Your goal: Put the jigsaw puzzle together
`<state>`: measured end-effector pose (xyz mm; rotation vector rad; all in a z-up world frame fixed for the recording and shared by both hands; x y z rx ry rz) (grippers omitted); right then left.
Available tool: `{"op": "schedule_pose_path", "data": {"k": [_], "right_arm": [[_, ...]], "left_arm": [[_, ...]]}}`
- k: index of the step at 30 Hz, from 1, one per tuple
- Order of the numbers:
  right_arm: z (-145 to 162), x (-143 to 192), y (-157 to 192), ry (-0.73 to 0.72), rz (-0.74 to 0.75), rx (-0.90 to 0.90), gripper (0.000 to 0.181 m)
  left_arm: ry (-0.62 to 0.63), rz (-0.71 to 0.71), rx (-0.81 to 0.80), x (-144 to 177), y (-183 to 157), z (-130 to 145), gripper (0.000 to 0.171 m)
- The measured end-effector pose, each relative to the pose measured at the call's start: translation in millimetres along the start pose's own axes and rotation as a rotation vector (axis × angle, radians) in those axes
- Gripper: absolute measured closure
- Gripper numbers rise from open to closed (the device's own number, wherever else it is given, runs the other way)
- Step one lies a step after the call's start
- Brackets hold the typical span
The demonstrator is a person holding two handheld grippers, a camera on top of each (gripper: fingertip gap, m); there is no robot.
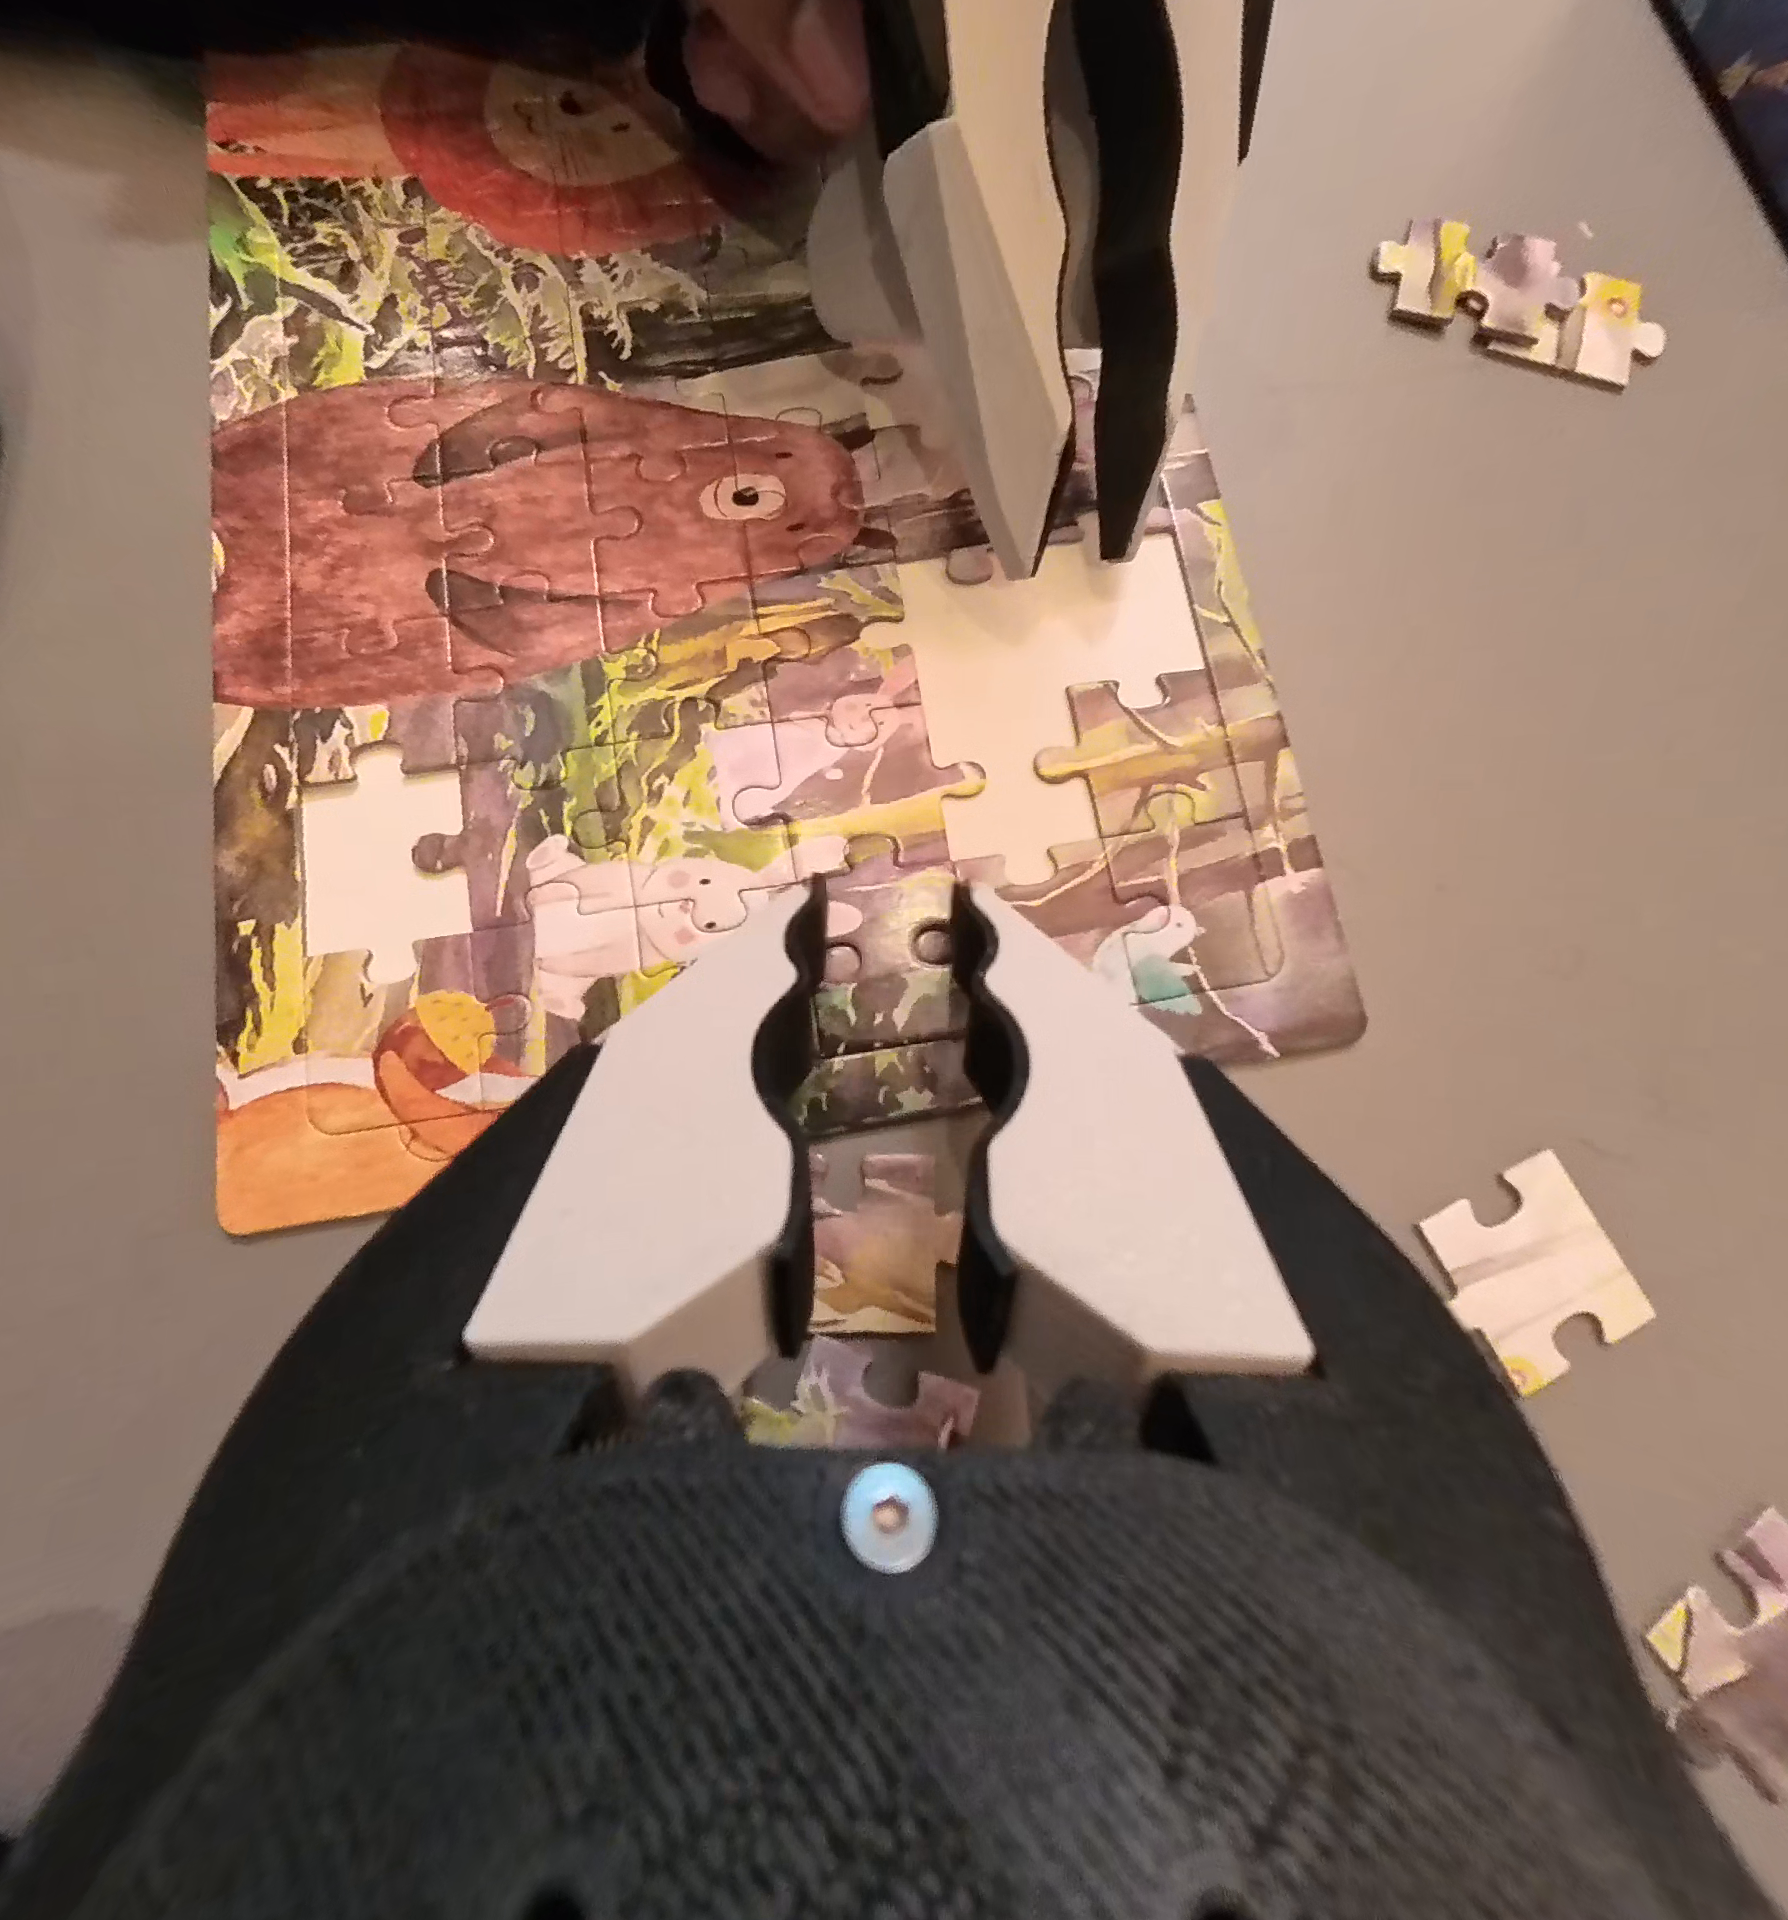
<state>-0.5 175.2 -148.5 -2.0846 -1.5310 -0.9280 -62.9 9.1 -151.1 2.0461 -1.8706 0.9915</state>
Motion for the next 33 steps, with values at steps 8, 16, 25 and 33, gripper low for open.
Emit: {"op": "schedule_pose_path", "data": {"k": [8, 16, 25, 33], "right_arm": [[-1, 2, 0, -0.014, -0.005, -0.001, 0.163], [-4, 4, 0, -0.04, -0.028, -0.035, 0.162], [-3, 7, -5, -0.035, -0.019, -0.086, 0.167], [0, 21, -17, -0.072, 0.04, -0.135, 0.181]], "left_arm": [[0.002, -0.001, -0.001, 0, 0, 0, 0.153], [0.004, -0.001, -0.001, 0, 0, 0, 0.153], [0.005, -0.002, -0.001, 0, 0, 0, 0.153], [0.009, -0.005, -0.007, -1, -1, 0, 0.153]]}}
Point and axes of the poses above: each gripper's, where its closed fingertips meet, x back along the fingers, z out of its underside, y = z × x across the jaws, the point moved 8 cm from there along x, back along the fingers, and after that the axes turned 9 degrees about -x, right-handed, at the moved point
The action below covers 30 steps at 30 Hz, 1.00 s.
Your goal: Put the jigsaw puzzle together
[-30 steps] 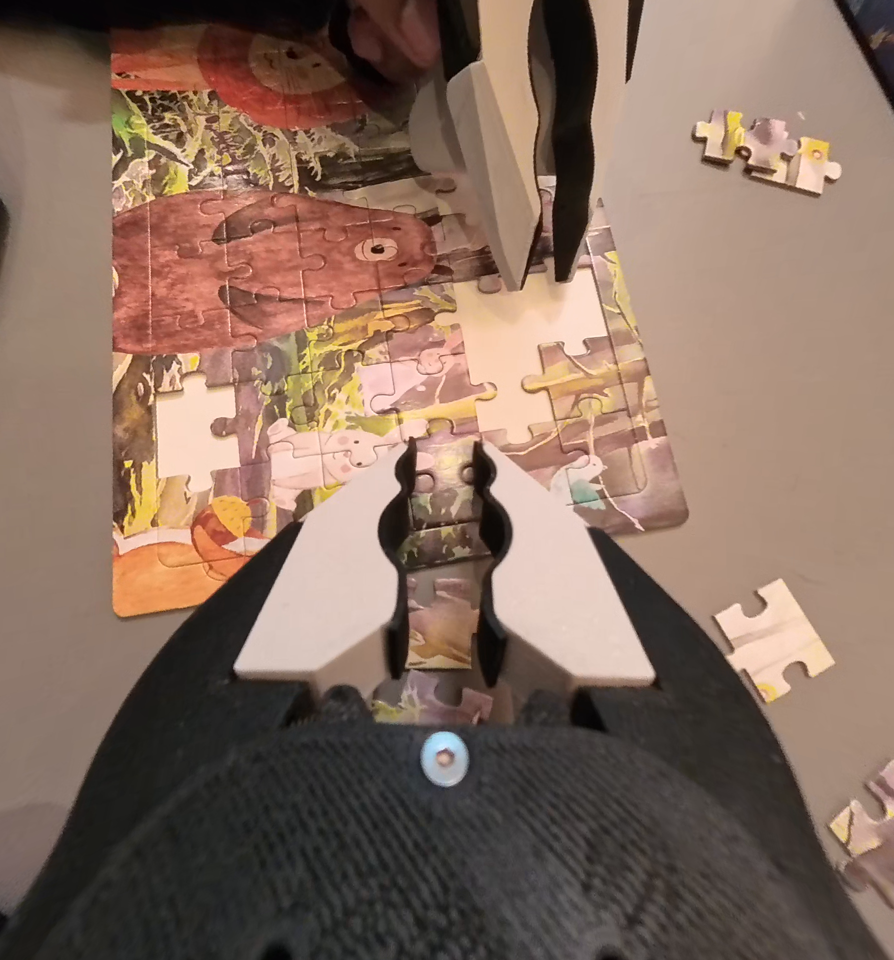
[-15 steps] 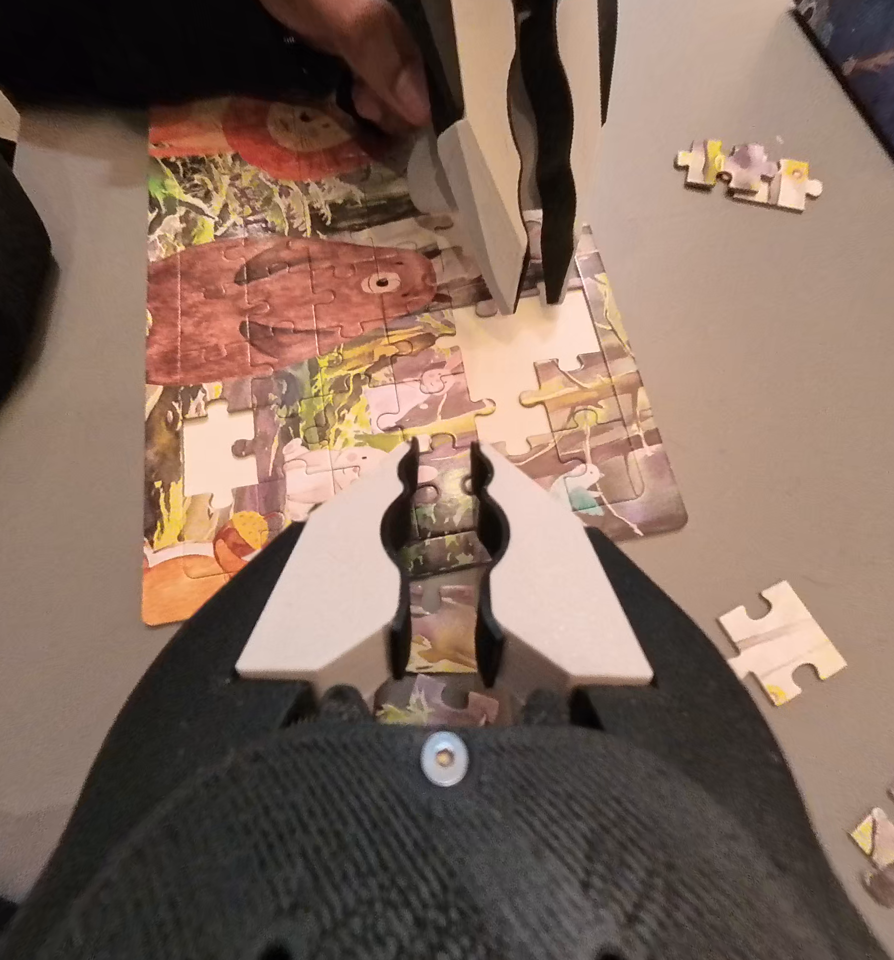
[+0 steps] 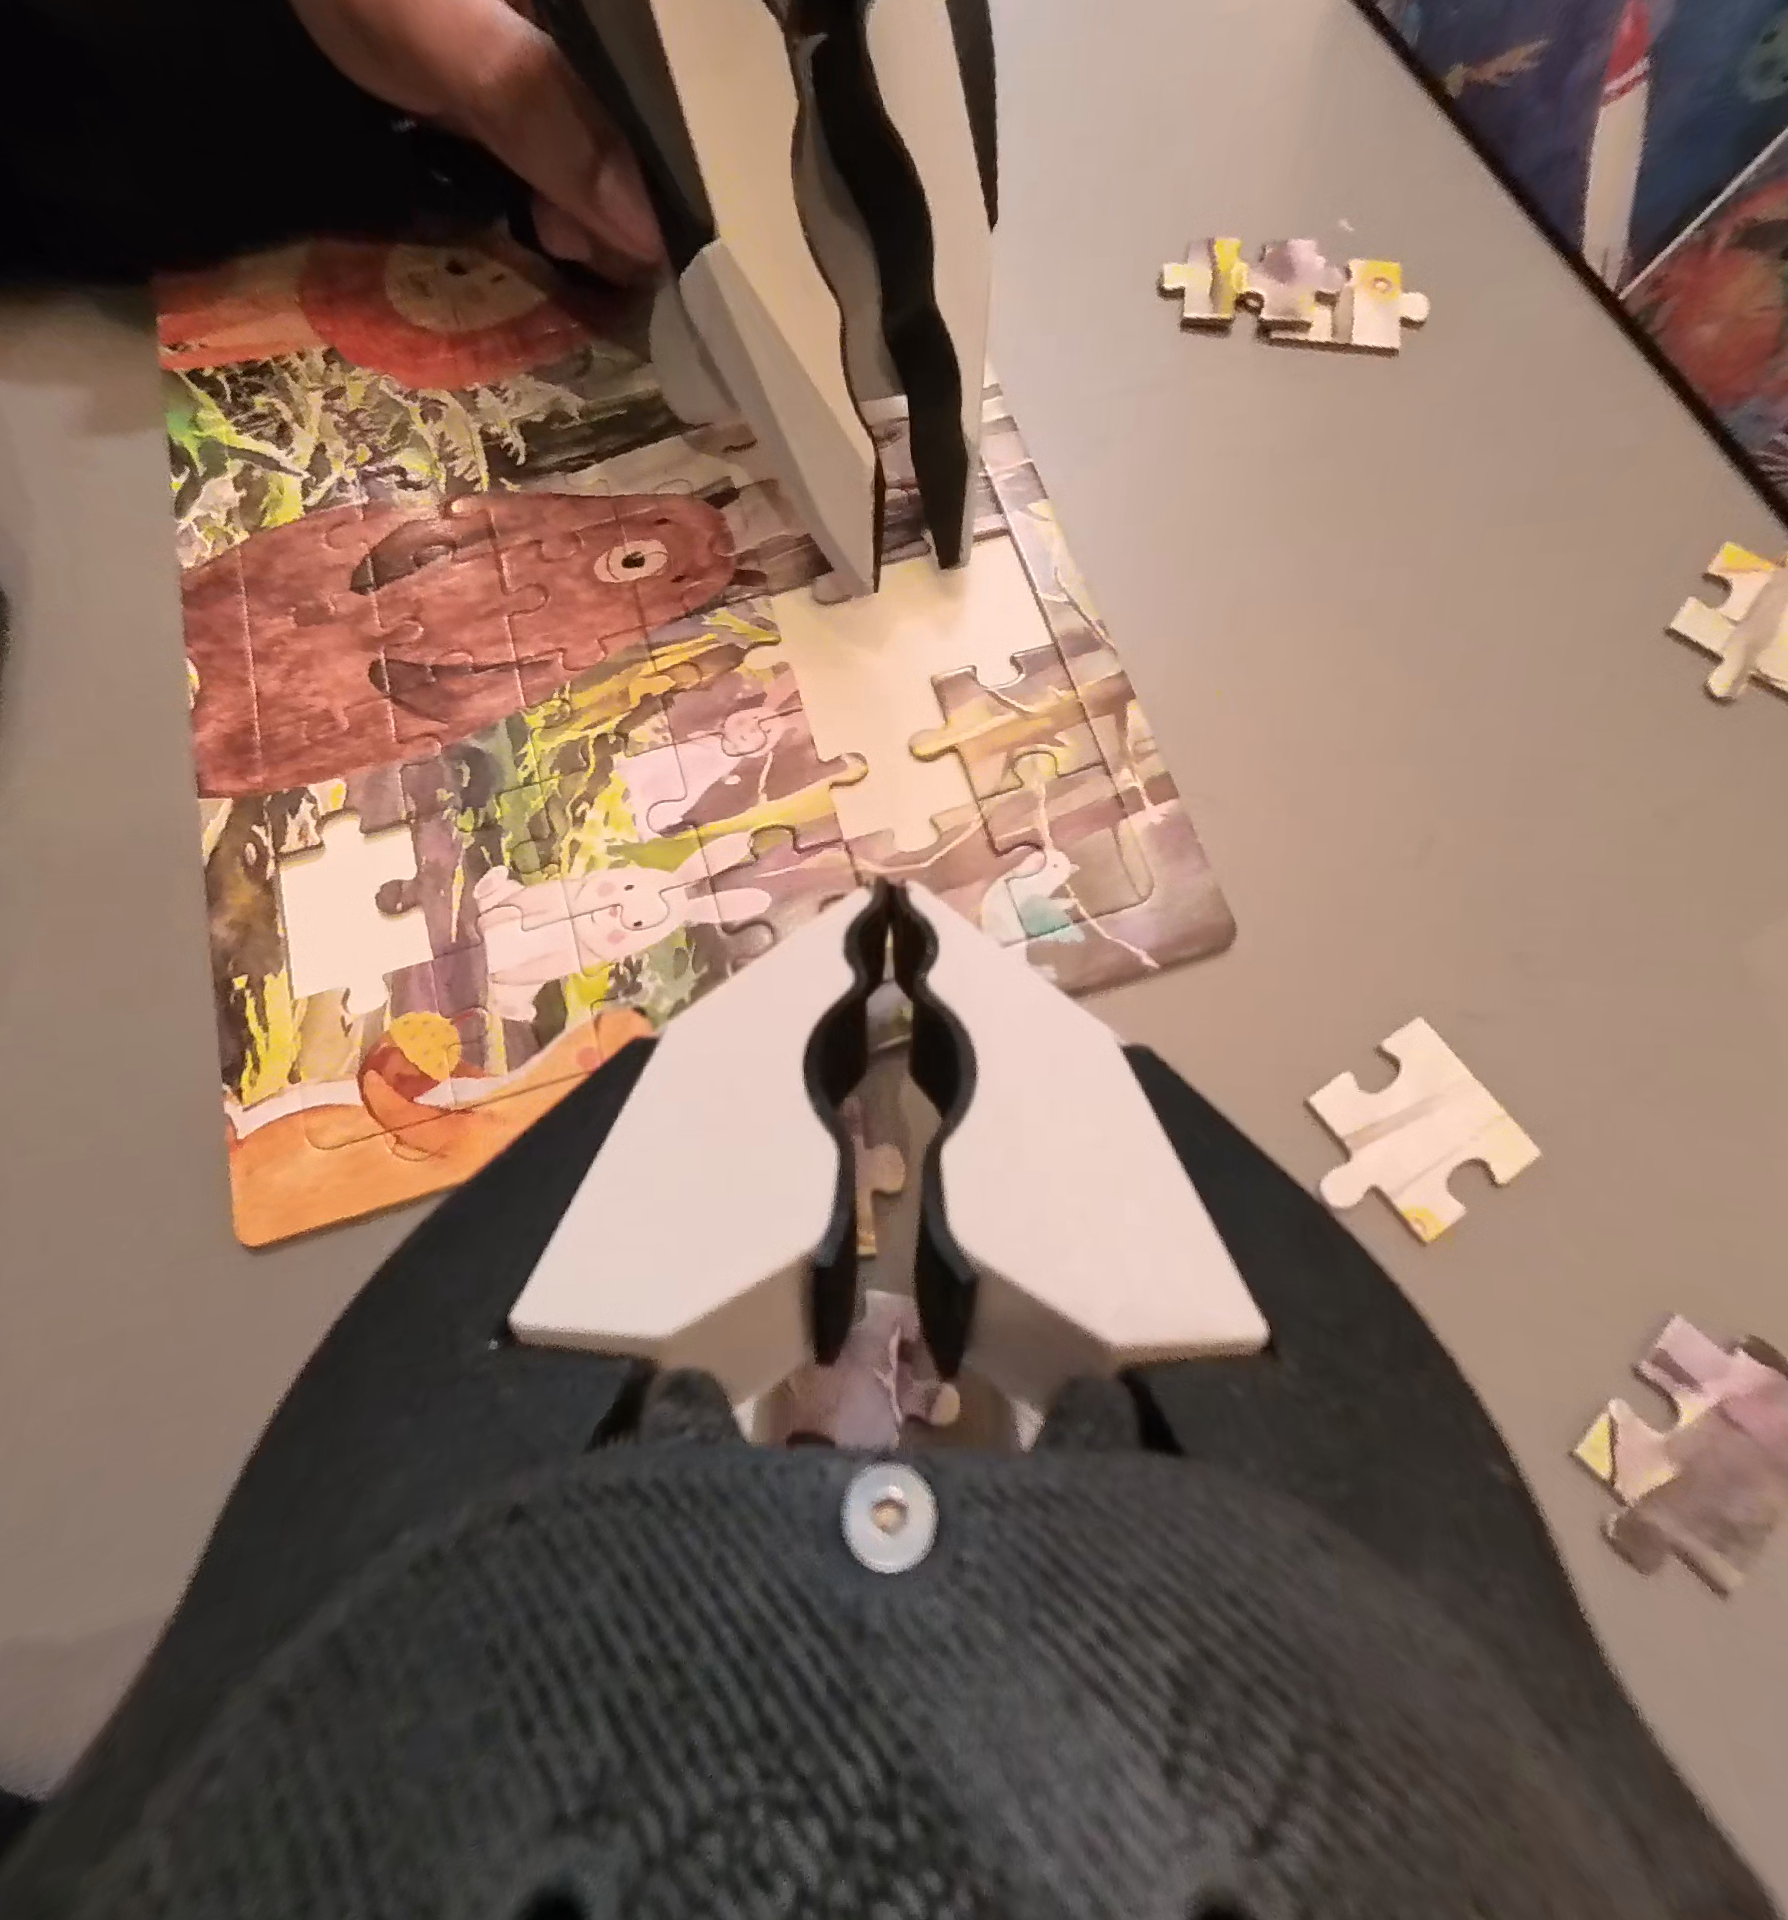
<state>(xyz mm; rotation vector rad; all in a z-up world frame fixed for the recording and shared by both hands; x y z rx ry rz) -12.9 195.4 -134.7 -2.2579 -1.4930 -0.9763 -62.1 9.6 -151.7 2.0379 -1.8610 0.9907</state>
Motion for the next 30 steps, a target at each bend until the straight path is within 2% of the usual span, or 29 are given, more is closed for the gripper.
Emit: {"op": "schedule_pose_path", "data": {"k": [3, 5, 11, 14, 17, 19, 21, 25, 30], "right_arm": [[5, -1, 0, 0.024, -0.05, -0.028, 0.181], [12, -7, -2, 0.09, -0.067, -0.055, 0.181], [4, 0, 5, 0.002, -0.112, -0.02, 0.181], [14, -8, 5, 0.092, -0.115, -0.017, 0.181], [8, -5, 10, 0.054, -0.156, -0.006, 0.181], [6, -3, 12, 0.023, -0.157, 0.023, 0.181], [13, -8, 8, 0.087, -0.12, 0.02, 0.181], [10, -6, 12, 0.068, -0.18, 0.011, 0.181], [13, -11, 10, 0.107, -0.126, 0.021, 0.181]], "left_arm": [[-0.001, -0.001, -0.001, 0, 0, 0, 0.153], [0.0, -0.001, -0.002, 0, 0, 0, 0.153], [0.0, -0.002, -0.003, 0, 0, 0, 0.153], [0.001, -0.003, -0.003, 0, 0, 0, 0.153], [0.0, -0.003, -0.002, 0, 0, 0, 0.153], [0.001, -0.002, -0.002, 0, 0, 0, 0.153], [0.002, -0.003, -0.002, 0, 0, 0, 0.153], [0.0, -0.002, 0.0, 0, 0, 0, 0.153], [0.002, -0.003, -0.001, 0, 0, 0, 0.153]]}}
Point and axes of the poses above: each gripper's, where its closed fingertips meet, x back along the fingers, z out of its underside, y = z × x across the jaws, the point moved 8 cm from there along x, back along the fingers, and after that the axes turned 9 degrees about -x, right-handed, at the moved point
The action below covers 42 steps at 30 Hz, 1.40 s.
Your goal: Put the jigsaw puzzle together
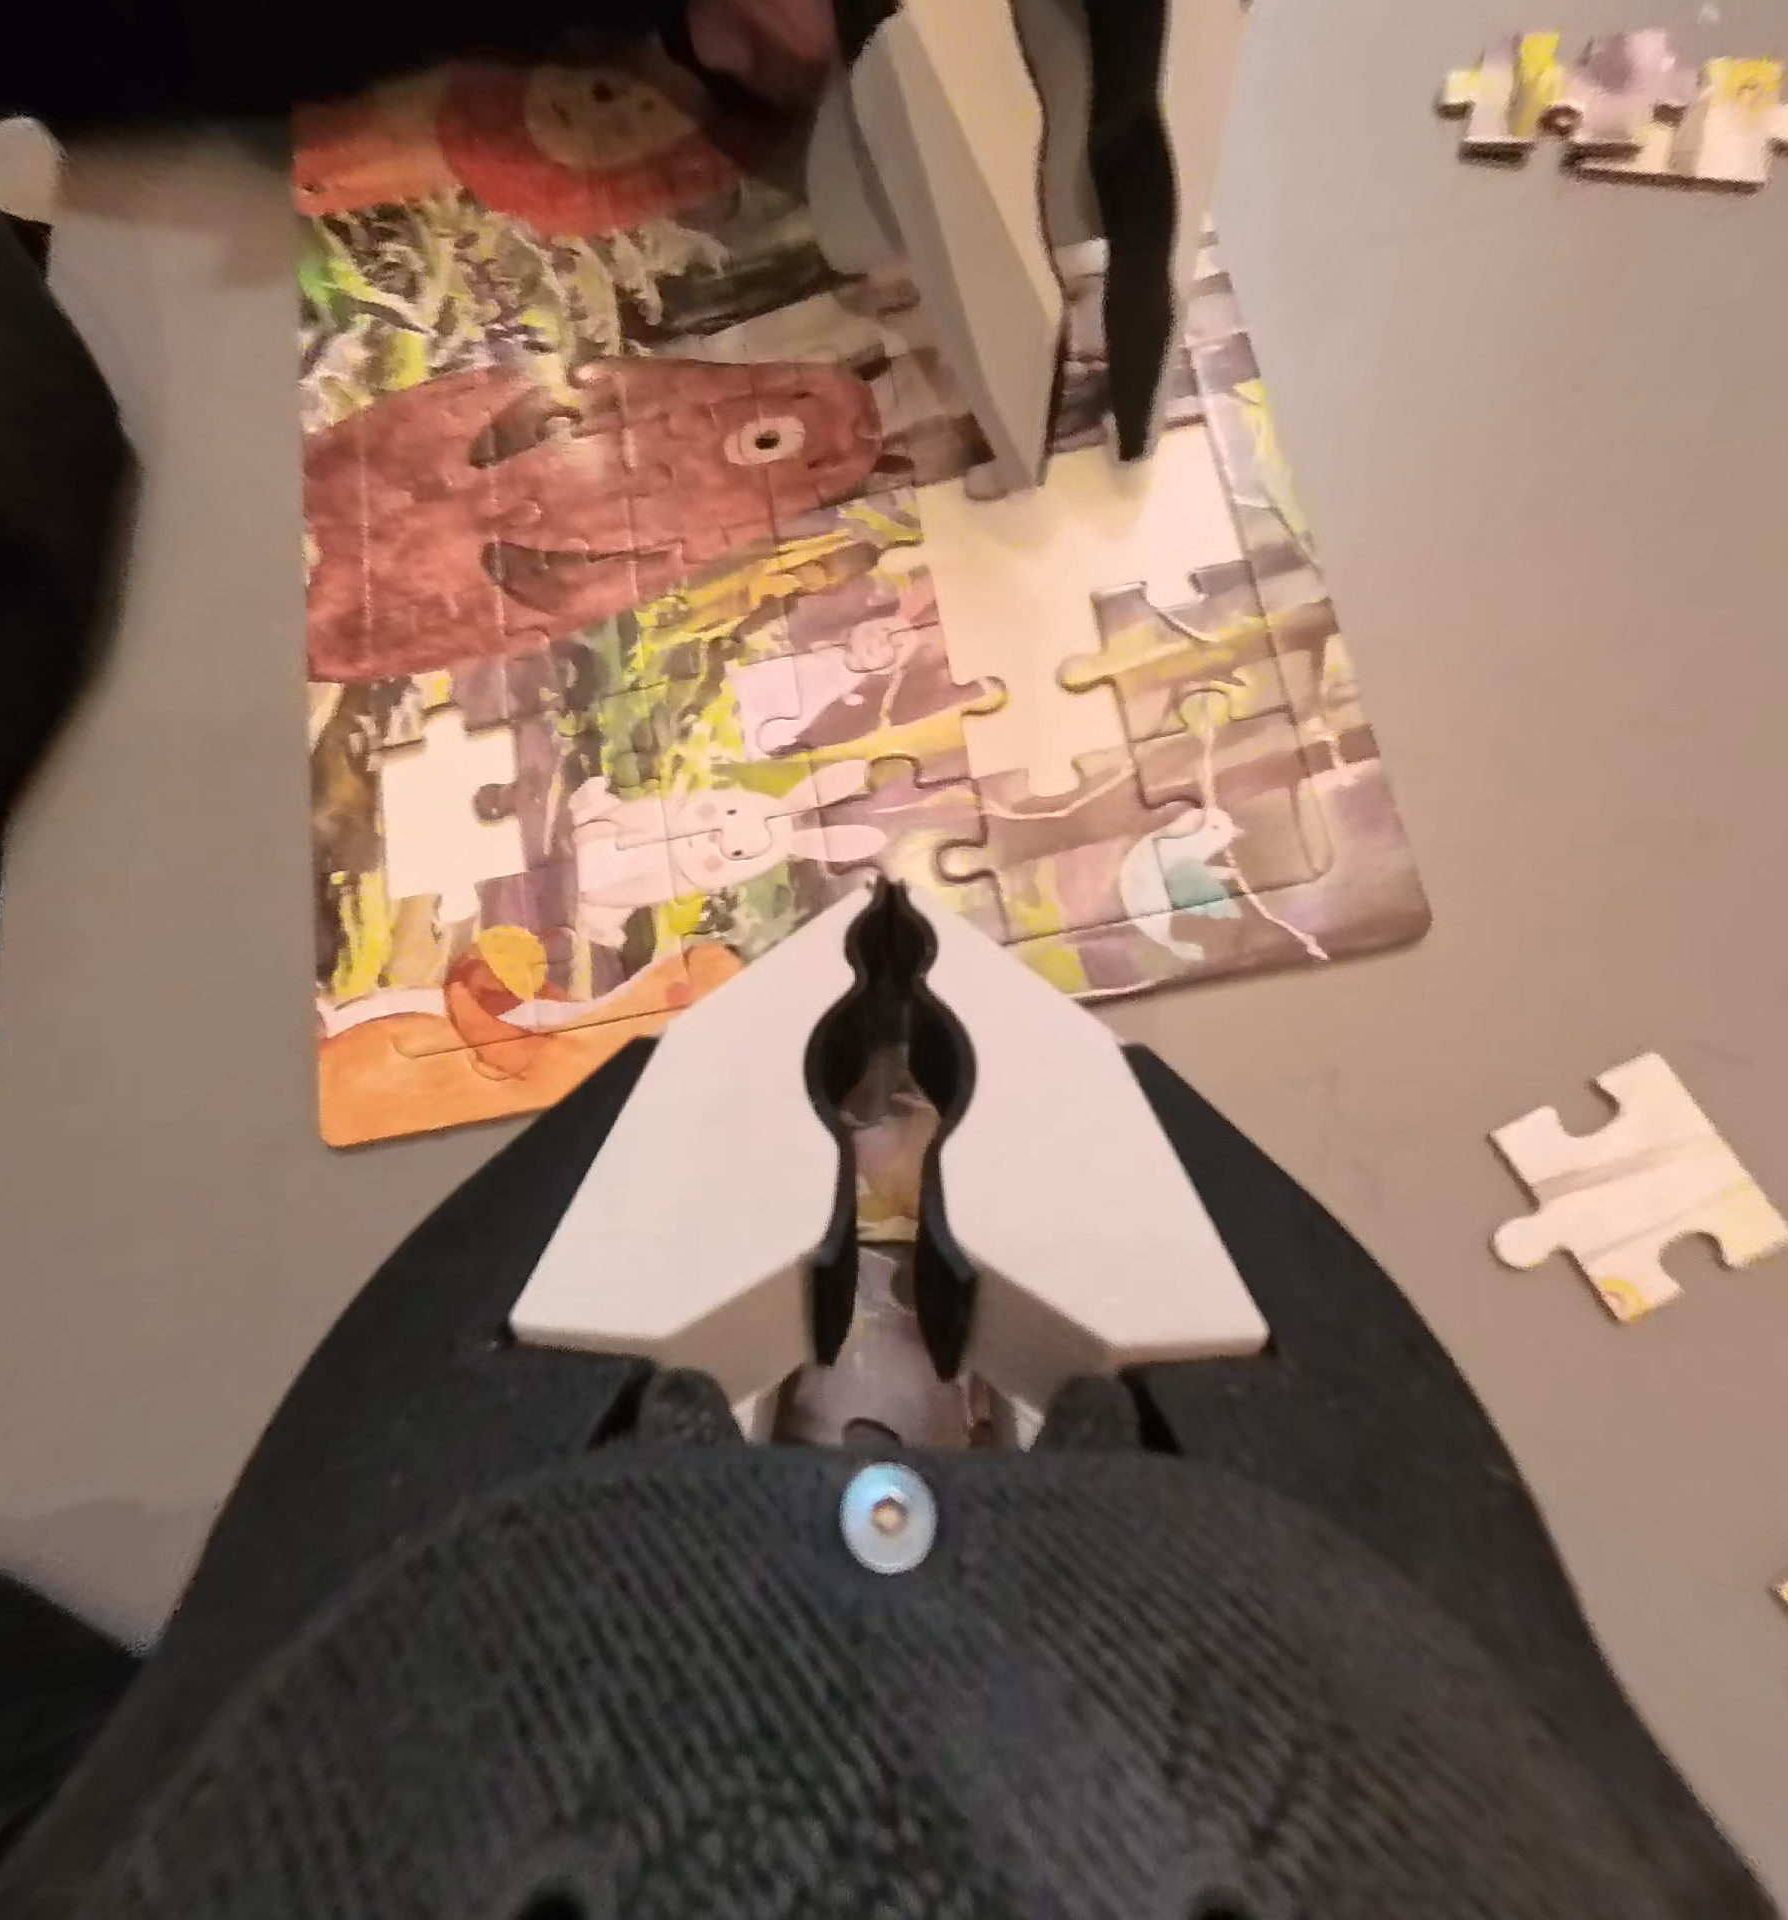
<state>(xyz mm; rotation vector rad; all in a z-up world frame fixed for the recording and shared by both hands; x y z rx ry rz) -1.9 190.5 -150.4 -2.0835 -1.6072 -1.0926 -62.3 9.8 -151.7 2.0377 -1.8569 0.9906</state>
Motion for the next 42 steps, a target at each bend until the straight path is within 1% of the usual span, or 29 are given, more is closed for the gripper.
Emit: {"op": "schedule_pose_path", "data": {"k": [2, 3, 4, 7, 8, 10, 11, 12, 14, 15, 16, 18, 19, 22, 23, 25, 26, 27, 29, 30, 31, 33, 34, 35, 36, 38, 39, 42], "right_arm": [[0, 1, -5, -0.017, 0.06, 0.003, 0.181], [0, 1, -5, -0.019, 0.062, 0.002, 0.181], [-1, 0, -3, -0.017, 0.04, 0.003, 0.181], [-2, -8, 12, -0.008, -0.101, 0.018, 0.181], [-4, -10, 12, -0.011, -0.091, 0.017, 0.181], [-10, -11, 4, -0.03, 0.021, 0.005, 0.181], [-11, -11, 2, -0.035, 0.05, 0.0, 0.181], [-10, -12, 5, -0.03, 0.022, 0.004, 0.181], [-7, -14, 19, -0.008, -0.107, 0.063, 0.181], [-7, -15, 22, -0.008, -0.11, 0.088, 0.181], [-9, -15, 19, -0.014, -0.066, 0.098, 0.181], [-13, -14, 7, -0.031, 0.072, 0.071, 0.181], [-13, -14, 6, -0.031, 0.064, 0.058, 0.181], [-10, -19, 24, -0.017, -0.121, 0.081, 0.181], [-12, -20, 25, -0.015, -0.114, 0.087, 0.181], [-17, -22, 16, -0.035, 0.011, 0.079, 0.181], [-19, -22, 13, -0.042, 0.042, 0.067, 0.181], [-20, -24, 15, -0.041, 0.013, 0.062, 0.181], [-18, -29, 30, -0.028, -0.129, 0.095, 0.181], [-18, -31, 34, -0.03, -0.14, 0.118, 0.181], [-21, -32, 32, -0.039, -0.098, 0.128, 0.181], [-26, -32, 19, -0.061, 0.035, 0.096, 0.181], [-27, -31, 15, -0.067, 0.058, 0.071, 0.181], [-26, -31, 15, -0.068, 0.045, 0.057, 0.181], [-25, -32, 19, -0.065, -0.007, 0.064, 0.181], [-21, -35, 36, -0.047, -0.157, 0.11, 0.181], [-22, -36, 37, -0.045, -0.141, 0.127, 0.181], [-31, -39, 24, -0.071, 0.007, 0.089, 0.181]], "left_arm": [[0.0, 0.0, 0.0, 0, 0, 0, 0.153], [0.0, 0.0, 0.001, 0, 0, 0, 0.153], [0.0, 0.0, 0.002, 0, 0, 0, 0.153], [0.002, 0.0, 0.001, 0, 0, 0, 0.153], [0.004, -0.001, 0.001, 0, 0, 0, 0.153], [0.004, -0.001, 0.002, 0, 0, 0, 0.153], [0.004, -0.001, 0.003, 0, 0, 0, 0.153], [0.004, 0.0, 0.004, -1, 0, 0, 0.153], [0.005, 0.0, 0.005, -1, 0, 0, 0.153], [0.005, 0.0, 0.005, -1, 0, 0, 0.153], [0.005, 0.0, 0.005, -1, 0, 0, 0.153], [0.004, 0.0, 0.005, 0, 0, 0, 0.153], [0.005, 0.0, 0.006, 0, 0, 0, 0.153], [0.006, 0.0, 0.006, -1, 0, 0, 0.153], [0.007, -0.001, 0.006, -1, 0, 1, 0.153], [0.006, 0.0, 0.007, -1, 0, 1, 0.153], [0.006, 0.0, 0.008, -1, 1, 1, 0.153], [0.006, 0.001, 0.009, -1, 1, 1, 0.153], [0.007, 0.001, 0.01, -1, 1, 1, 0.153], [0.007, 0.001, 0.009, -1, 1, 1, 0.153], [0.007, 0.001, 0.009, -1, 1, 1, 0.153], [0.006, 0.0, 0.01, -1, 1, 1, 0.153], [0.006, 0.001, 0.01, -1, 1, 1, 0.153], [0.005, 0.001, 0.011, -1, 1, 1, 0.153], [0.004, 0.001, 0.011, 0, 1, 1, 0.153], [0.006, 0.0, 0.01, -1, 1, 1, 0.153], [0.007, -0.001, 0.01, -1, 1, 1, 0.153], [0.004, -0.002, 0.011, 0, 1, 1, 0.153]]}}
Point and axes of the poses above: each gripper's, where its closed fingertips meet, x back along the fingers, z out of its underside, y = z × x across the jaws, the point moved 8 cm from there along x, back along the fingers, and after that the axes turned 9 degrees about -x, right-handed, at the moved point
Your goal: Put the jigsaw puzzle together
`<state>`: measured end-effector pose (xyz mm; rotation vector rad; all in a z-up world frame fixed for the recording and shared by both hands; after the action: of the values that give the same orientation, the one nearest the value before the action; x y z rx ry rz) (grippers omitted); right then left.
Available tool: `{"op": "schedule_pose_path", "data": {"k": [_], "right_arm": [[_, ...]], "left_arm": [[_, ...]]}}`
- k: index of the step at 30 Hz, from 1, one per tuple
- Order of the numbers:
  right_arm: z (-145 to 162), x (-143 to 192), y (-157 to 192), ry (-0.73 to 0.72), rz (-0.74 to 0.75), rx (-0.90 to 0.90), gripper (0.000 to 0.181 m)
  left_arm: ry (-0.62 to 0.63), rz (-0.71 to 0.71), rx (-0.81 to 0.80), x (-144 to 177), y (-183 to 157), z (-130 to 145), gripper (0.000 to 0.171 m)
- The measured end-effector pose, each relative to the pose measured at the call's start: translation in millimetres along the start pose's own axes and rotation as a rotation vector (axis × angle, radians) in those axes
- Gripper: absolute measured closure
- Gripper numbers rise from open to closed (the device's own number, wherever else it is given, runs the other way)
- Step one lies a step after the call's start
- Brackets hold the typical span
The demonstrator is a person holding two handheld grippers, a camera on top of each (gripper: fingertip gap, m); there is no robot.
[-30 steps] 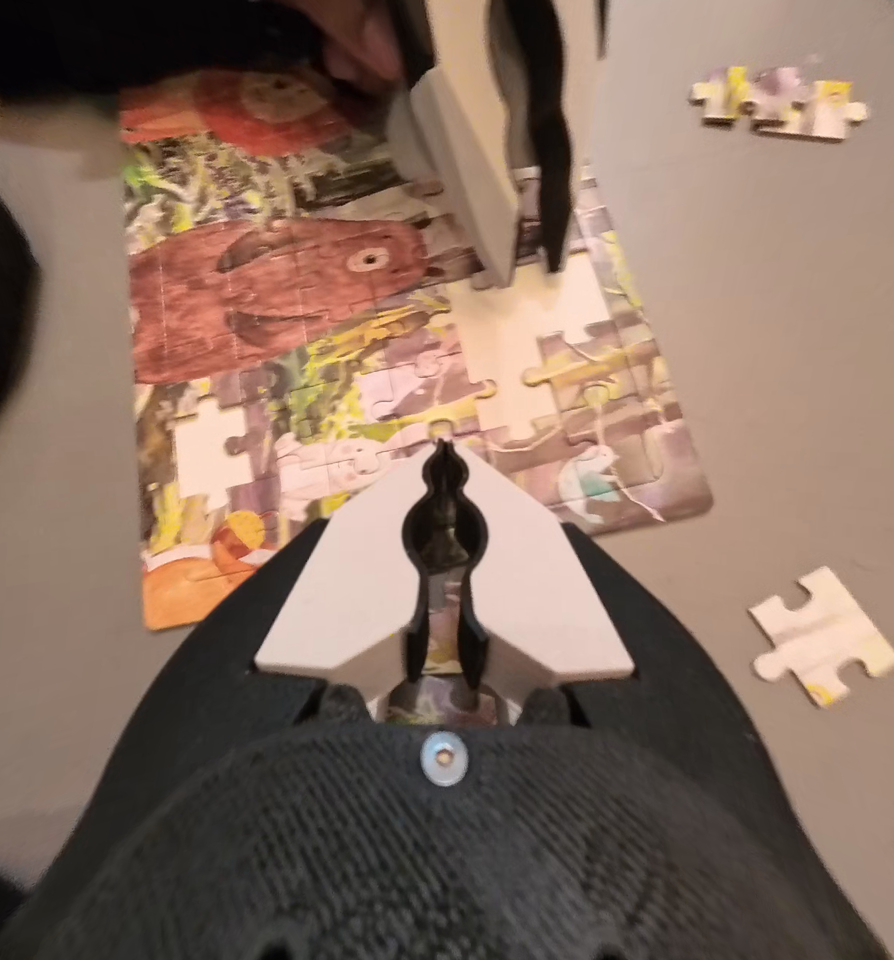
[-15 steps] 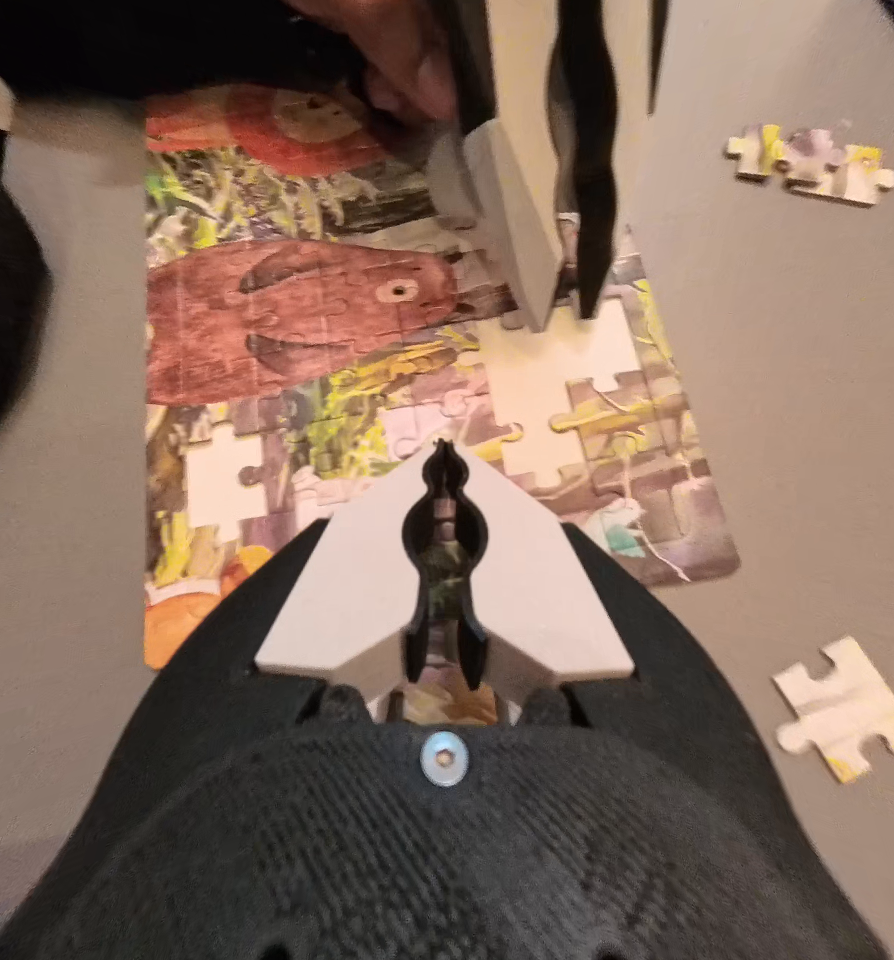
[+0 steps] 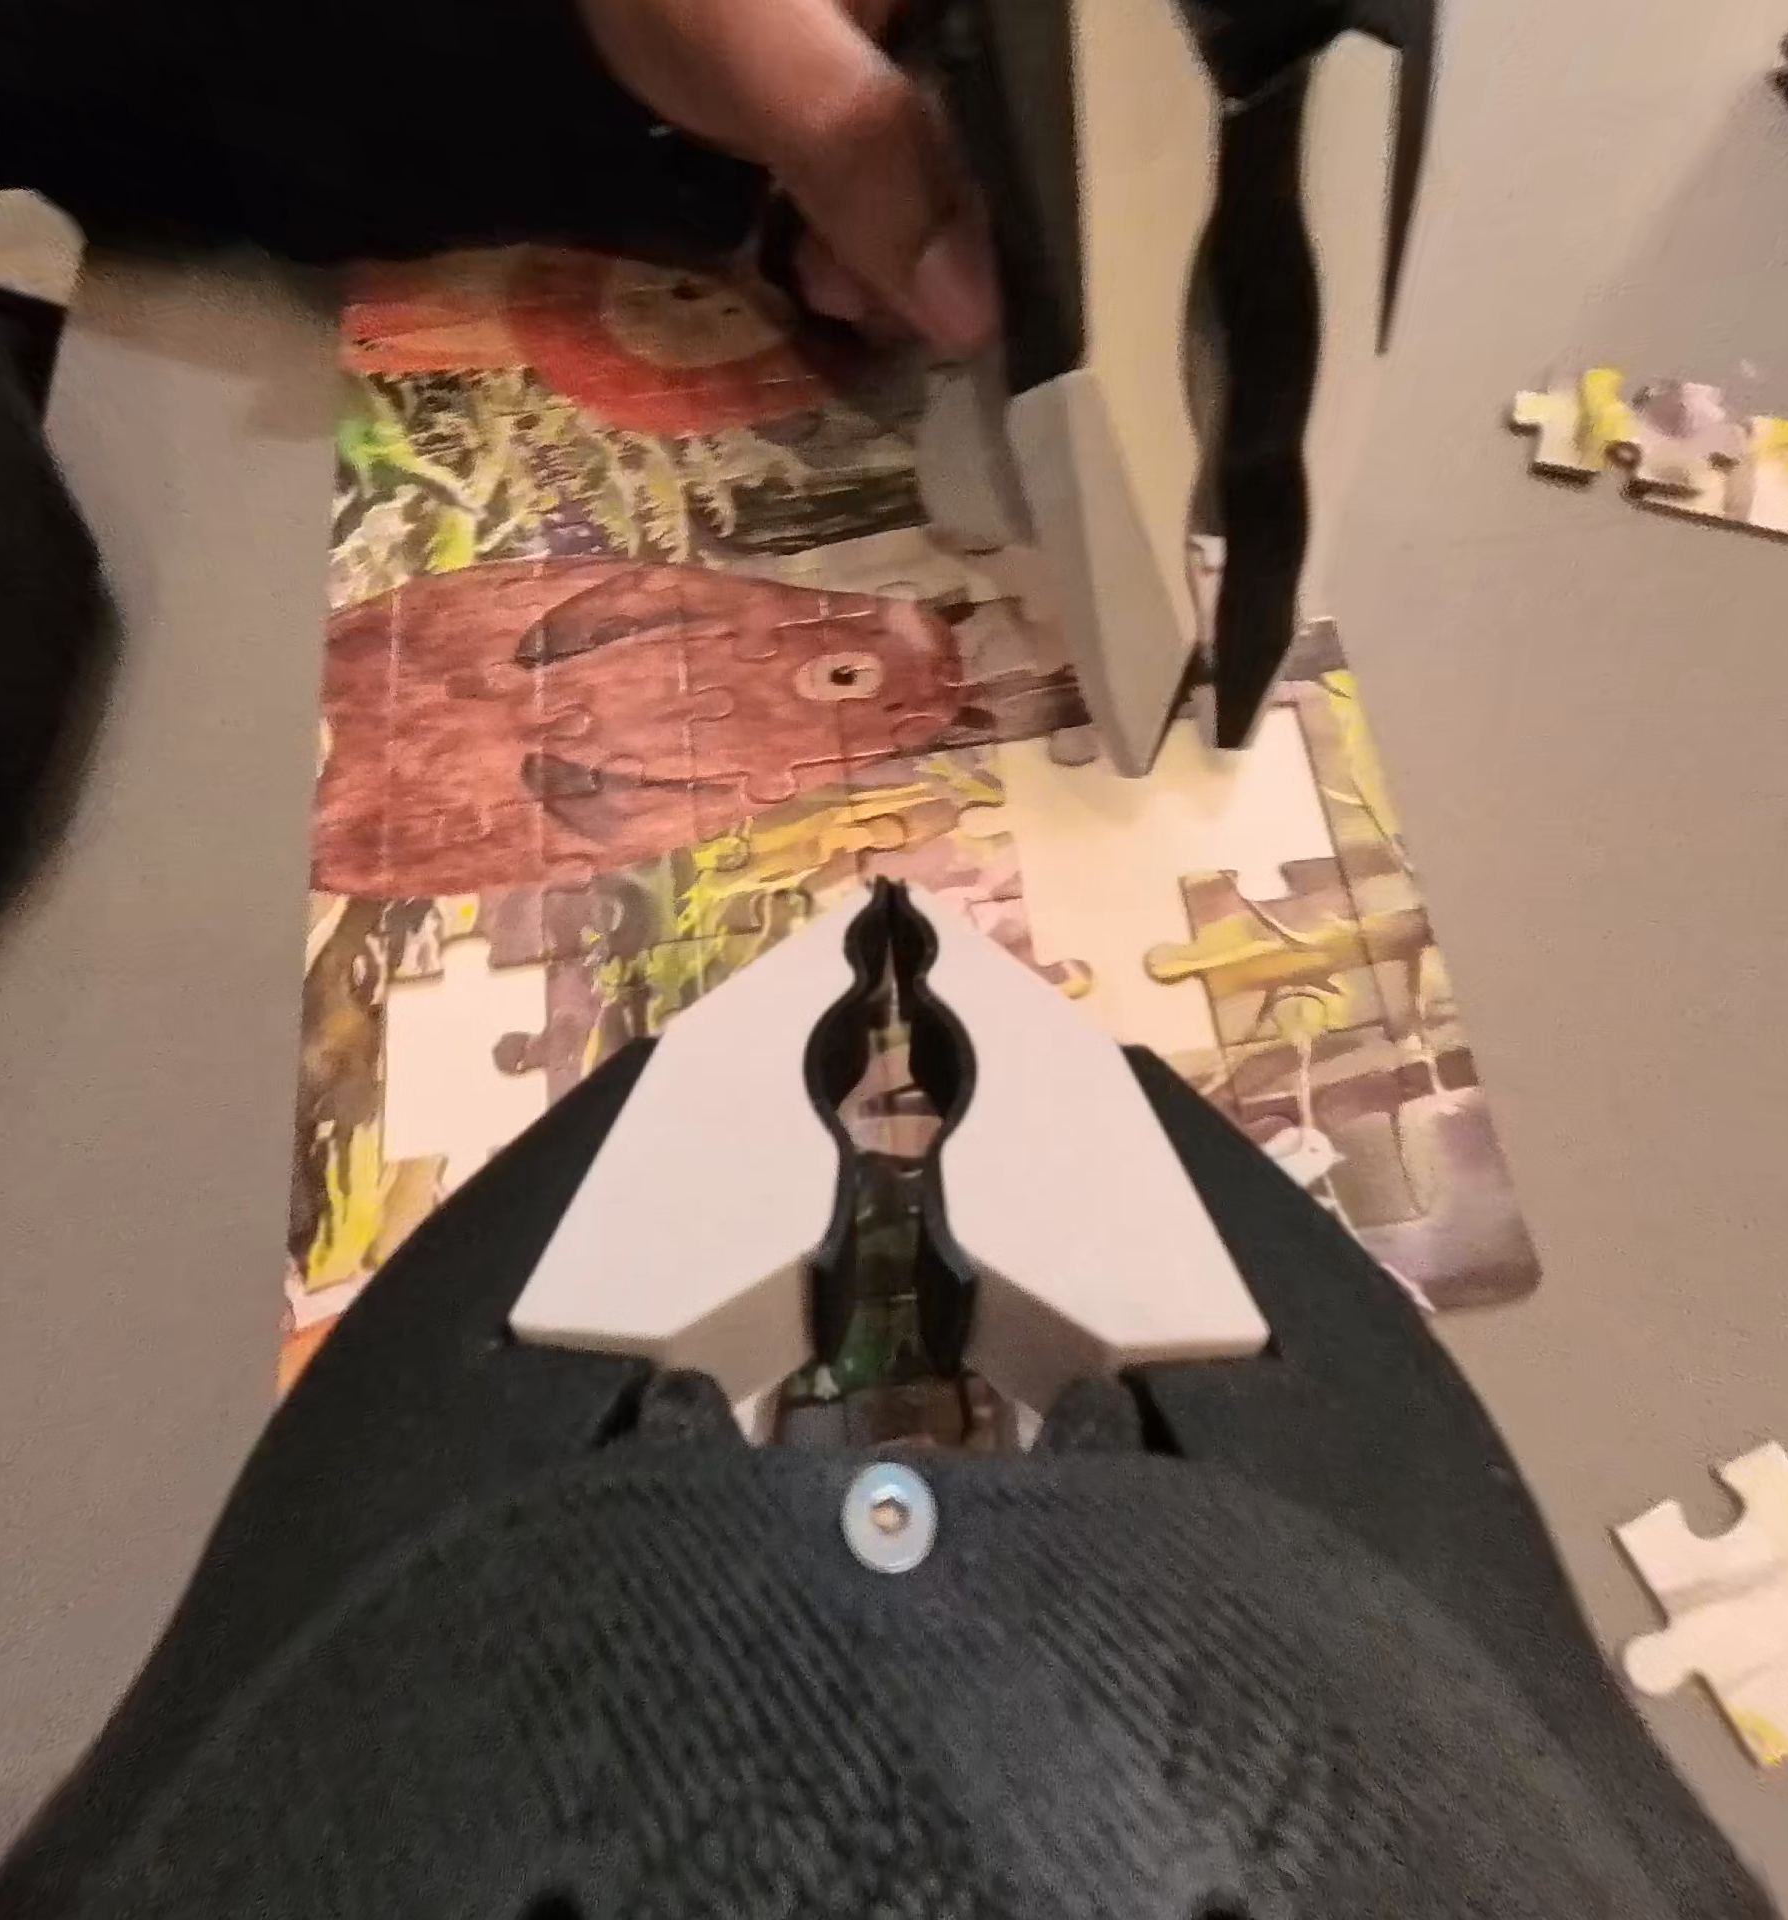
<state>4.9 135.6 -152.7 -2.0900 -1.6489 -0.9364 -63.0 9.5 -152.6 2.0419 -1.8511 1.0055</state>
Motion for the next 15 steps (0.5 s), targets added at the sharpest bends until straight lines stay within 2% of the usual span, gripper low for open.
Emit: {"op": "schedule_pose_path", "data": {"k": [1, 4, 5, 8, 9, 12, 13, 15], "right_arm": [[-1, -1, 0, 0.002, -0.016, -0.016, 0.181], [4, -2, 20, 0.036, -0.204, 0.025, 0.181], [3, -2, 20, 0.036, -0.194, 0.037, 0.181], [-2, -2, 1, 0.005, 0.015, 0.0, 0.181], [-3, -2, -1, 0.006, 0.017, -0.025, 0.181], [0, -6, 20, 0.046, -0.208, -0.009, 0.181], [-1, -7, 21, 0.041, -0.19, 0.002, 0.181], [-5, -7, 6, 0.011, -0.016, -0.014, 0.181]], "left_arm": [[-0.001, -0.001, -0.001, 0, 0, 0, 0.153], [-0.001, -0.005, -0.006, 0, 0, 0, 0.153], [0.0, -0.006, -0.009, 0, -1, 0, 0.153], [0.003, -0.011, -0.014, 0, -1, 0, 0.154], [0.002, -0.012, -0.015, 0, -1, 0, 0.154], [0.0, -0.009, -0.008, 0, 0, 0, 0.154], [-0.003, -0.008, -0.005, 0, 0, 0, 0.155], [-0.008, -0.007, 0.001, 1, 1, 0, 0.155]]}}
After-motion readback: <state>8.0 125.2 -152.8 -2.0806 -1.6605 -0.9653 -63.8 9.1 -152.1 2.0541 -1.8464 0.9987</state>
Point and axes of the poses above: each gripper's, where its closed fingertips meet, x back along the fingers, z out of its underside, y = z × x across the jaws, the point moved 8 cm from there along x, back along the fingers, and after that the axes turned 9 degrees about -x, right-handed, at the moved point
